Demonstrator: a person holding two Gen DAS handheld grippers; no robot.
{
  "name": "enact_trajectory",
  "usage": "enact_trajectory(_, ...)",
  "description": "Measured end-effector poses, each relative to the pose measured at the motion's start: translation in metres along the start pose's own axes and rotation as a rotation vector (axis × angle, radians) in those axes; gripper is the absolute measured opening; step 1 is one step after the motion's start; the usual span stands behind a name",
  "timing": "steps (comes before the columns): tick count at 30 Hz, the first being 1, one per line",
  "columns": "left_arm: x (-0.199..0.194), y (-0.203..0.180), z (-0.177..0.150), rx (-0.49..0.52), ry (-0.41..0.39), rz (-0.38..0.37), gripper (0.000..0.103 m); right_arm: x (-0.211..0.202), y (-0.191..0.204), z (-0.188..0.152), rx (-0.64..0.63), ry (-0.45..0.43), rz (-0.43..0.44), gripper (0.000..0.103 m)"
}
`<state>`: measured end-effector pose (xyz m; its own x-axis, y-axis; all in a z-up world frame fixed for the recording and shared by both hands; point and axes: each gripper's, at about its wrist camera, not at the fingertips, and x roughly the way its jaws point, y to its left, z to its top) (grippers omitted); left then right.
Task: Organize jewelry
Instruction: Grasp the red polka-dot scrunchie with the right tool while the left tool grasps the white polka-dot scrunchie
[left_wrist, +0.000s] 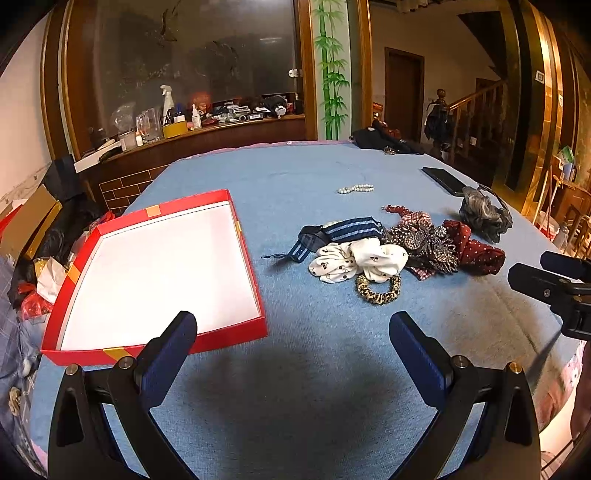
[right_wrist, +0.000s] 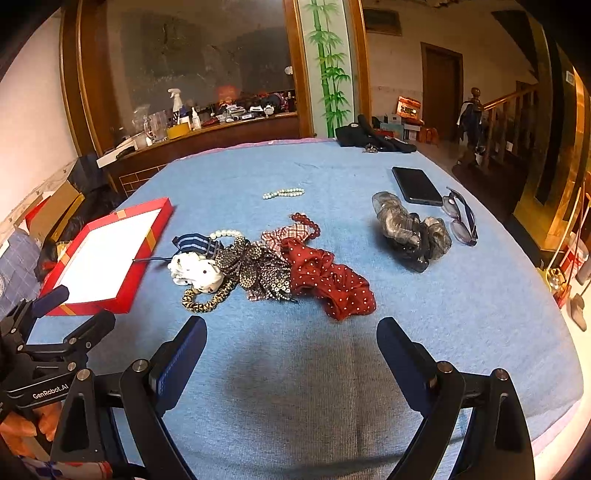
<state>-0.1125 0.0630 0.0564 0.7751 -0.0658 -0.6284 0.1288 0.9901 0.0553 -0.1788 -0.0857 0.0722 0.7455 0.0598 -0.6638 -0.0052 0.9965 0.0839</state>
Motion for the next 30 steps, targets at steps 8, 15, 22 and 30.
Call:
enact_trajectory(8,0.004,-0.002,-0.001,0.009,0.013,0.0,0.103,0.008,-0.003,-0.001,0.012,0.021,0.012,0.096)
enact_trajectory(15,0.008,-0.003,-0.001,0.014,0.028,-0.004,0.103,0.013,-0.005,0.0,0.02,0.027,0.017,0.096)
enact_trajectory(22,0.012,-0.001,0.0,0.009,0.041,-0.008,0.103,0.017,-0.011,0.004,0.035,0.035,0.028,0.096)
enact_trajectory(30,0.015,0.002,0.0,-0.001,0.05,-0.025,0.103,0.021,-0.016,0.005,0.038,0.038,0.028,0.096)
